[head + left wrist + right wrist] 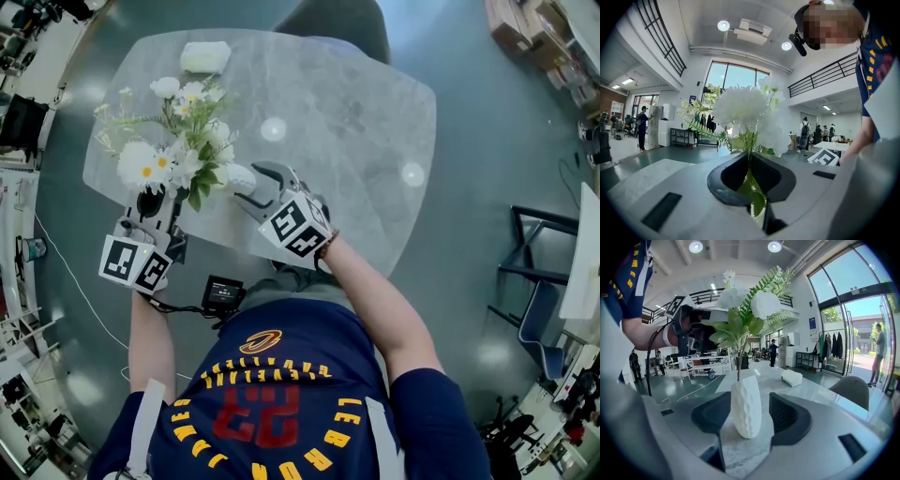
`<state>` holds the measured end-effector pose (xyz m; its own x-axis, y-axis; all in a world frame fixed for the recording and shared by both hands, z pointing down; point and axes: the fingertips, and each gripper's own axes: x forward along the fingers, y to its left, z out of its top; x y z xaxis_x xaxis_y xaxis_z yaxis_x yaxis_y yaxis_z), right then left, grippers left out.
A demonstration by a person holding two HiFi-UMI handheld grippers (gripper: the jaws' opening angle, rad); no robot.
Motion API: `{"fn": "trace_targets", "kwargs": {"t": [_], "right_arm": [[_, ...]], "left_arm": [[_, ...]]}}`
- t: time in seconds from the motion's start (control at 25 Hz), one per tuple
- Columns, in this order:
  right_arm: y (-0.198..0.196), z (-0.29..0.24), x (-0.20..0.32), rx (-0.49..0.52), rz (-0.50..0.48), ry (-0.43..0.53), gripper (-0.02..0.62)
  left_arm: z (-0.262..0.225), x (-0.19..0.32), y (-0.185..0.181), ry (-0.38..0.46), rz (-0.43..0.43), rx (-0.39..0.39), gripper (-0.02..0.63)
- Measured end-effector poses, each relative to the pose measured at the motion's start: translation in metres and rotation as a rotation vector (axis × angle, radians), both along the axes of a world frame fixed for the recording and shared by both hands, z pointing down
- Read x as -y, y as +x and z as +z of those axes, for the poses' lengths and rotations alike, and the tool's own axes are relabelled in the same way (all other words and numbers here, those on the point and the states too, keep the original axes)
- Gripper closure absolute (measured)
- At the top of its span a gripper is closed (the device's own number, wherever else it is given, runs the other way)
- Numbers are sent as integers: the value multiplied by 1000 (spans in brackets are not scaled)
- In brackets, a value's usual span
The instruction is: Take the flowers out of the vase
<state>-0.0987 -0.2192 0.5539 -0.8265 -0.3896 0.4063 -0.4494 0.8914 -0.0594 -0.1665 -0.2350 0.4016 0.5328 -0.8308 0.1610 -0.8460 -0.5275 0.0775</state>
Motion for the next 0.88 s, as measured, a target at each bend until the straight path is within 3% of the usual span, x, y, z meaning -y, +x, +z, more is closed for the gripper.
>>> {"fn": "trace_targets", "kwargs": {"t": [0.28,0.88], "right_arm": [[0,-6,-2,3,-14,8,342],[-5,-1,0,-18,-34,23,342]], "left_arm": [[-23,-4,-4,27,-29,-54,580],[-54,-9,3,86,-42,-86,580]]}}
